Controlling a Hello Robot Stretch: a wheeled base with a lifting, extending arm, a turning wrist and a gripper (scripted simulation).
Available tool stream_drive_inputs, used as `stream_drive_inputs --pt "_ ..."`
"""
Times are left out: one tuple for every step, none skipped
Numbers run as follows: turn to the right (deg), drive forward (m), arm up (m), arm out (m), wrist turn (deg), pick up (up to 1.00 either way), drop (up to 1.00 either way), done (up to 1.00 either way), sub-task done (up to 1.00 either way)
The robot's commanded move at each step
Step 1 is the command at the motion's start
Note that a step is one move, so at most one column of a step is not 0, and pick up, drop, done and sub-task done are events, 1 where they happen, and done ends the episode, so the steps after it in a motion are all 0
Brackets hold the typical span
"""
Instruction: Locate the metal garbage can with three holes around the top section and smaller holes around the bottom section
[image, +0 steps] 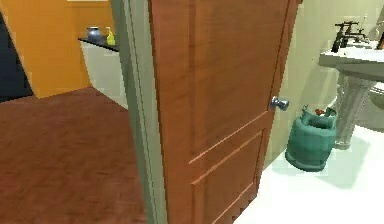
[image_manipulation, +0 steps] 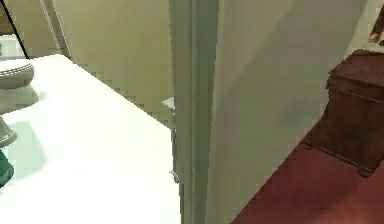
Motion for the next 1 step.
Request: stream_drive_inputs --pt "18.0 0.00 0.00 0.00 0.0 0.00 0.00 0.00 0.00"
